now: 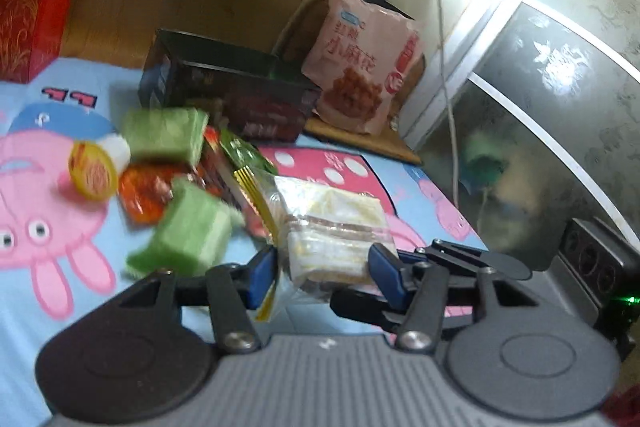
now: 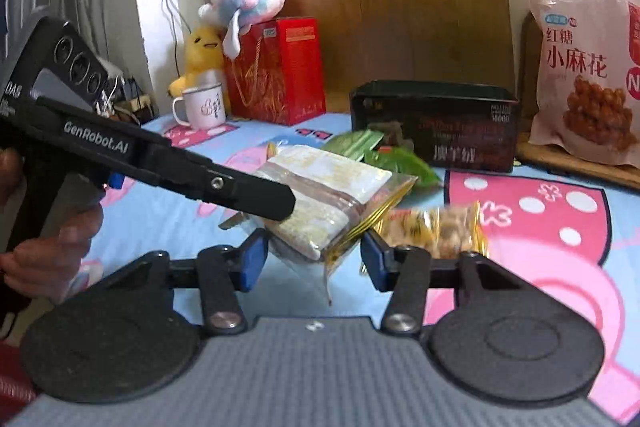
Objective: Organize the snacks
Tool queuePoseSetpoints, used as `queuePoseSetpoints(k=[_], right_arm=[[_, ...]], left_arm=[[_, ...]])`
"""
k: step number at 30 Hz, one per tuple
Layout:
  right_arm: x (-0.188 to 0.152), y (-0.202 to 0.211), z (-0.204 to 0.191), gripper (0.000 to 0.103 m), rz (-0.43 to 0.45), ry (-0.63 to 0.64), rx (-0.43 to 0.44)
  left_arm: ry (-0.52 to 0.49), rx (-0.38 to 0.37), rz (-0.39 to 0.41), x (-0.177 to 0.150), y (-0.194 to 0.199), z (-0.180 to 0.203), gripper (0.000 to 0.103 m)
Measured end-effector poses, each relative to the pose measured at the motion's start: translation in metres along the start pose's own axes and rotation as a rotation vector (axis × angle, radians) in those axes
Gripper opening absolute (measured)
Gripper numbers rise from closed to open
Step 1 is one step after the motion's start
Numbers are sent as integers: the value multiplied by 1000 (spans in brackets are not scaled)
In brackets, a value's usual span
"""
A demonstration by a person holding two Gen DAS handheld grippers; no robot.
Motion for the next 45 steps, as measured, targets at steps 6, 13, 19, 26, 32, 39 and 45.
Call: queuePoseSetpoints(k=[6, 13, 19, 26, 32, 39, 45], right_arm=[[40, -46, 34, 54, 28, -56, -7], [97, -115, 84, 54, 50, -122, -60], [100, -157, 104, 62, 44, -47, -255], [63, -89, 122, 63, 145, -270, -244], [20, -64, 107, 63, 71, -457, -112], [42, -110, 83, 63, -8, -314, -107], [44, -178, 97, 64, -189, -330, -164]], left_arm=[[27, 51, 85, 60, -33, -16, 52], [37, 149, 168, 135, -90, -37, 55], [82, 211, 142, 141, -121, -60, 61], [137, 158, 232, 104, -56, -78, 61], [276, 252, 270, 72, -4, -126, 61], [401, 279, 256, 49, 7, -159, 61], [367, 289, 159, 58, -48, -155, 64]])
Point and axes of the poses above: each gripper's, at about its wrist camera, not at the fingertips, and y roughly against the way its jaws point, z to its right, x to its top, the point moved 3 cm from there along -y, roughly the way its jaws point, and after that the axes turned 9 degrees about z, right-handed, at the moved point
